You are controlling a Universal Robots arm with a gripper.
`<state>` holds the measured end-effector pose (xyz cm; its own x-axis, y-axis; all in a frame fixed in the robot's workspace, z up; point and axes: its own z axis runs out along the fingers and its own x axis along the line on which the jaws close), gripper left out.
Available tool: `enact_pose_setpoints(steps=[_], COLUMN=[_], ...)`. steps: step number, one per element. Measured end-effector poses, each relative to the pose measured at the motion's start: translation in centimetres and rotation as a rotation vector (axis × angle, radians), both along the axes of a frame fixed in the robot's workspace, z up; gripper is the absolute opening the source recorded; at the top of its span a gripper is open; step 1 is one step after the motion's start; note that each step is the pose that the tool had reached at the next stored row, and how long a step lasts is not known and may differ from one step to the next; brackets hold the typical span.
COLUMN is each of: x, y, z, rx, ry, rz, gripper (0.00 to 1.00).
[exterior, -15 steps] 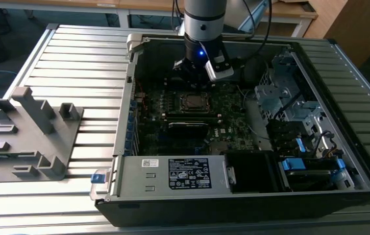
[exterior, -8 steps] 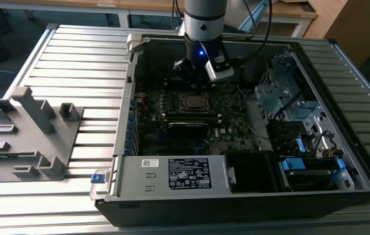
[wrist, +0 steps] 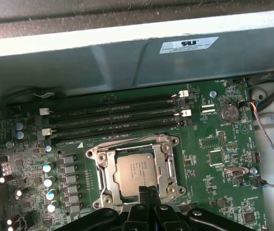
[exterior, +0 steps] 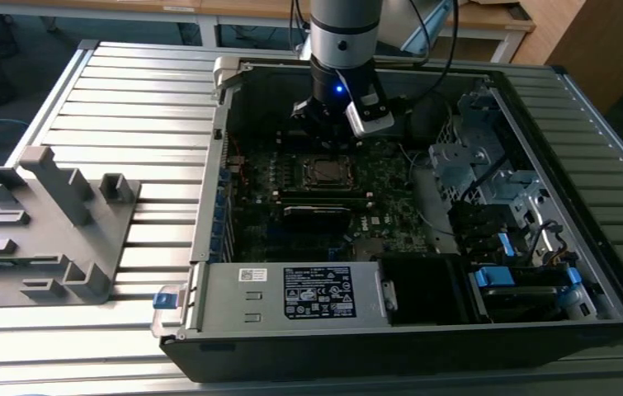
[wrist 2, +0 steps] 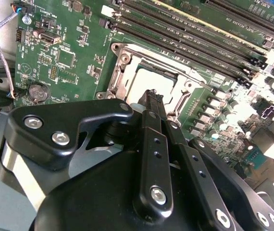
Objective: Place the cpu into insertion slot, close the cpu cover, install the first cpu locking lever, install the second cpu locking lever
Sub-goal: 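Install the second cpu locking lever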
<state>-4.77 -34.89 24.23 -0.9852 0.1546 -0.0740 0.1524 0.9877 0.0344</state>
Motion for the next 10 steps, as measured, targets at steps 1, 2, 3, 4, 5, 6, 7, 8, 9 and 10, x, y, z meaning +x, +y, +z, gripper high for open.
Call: enact_pose_setpoints(steps=[1,2,3,4,5,6,7,8,9,10], x=[0.0,0.0,0.0,0.0,0.0,0.0,0.0,0.0,0.0,0.0], y=[-0.03,-0.06,-0.1,-0.15,-0.2,-0.24,-0.26,-0.26,-0.27,-0.28], z=[0.0,0.0,-0.01,-0.01,-0.01,-0.01,-0.01,-0.01,-0.01,0.01], rx=[0.0,0.0001,0.0001,0.0001,0.0001,0.0002,0.0002,0.0002,0.0001,0.0002], ry=[0.0,-0.0001,-0.0001,-0.0001,-0.0001,-0.0001,-0.0002,-0.0001,-0.0001,-0.0002], rz=[0.0,0.0,0.0,0.0,0.0,0.0,0.0,0.0,0.0,0.0], gripper=[0.11,0.11,0.11,0.11,0.11,0.11,0.11,0.11,0.11,0.11])
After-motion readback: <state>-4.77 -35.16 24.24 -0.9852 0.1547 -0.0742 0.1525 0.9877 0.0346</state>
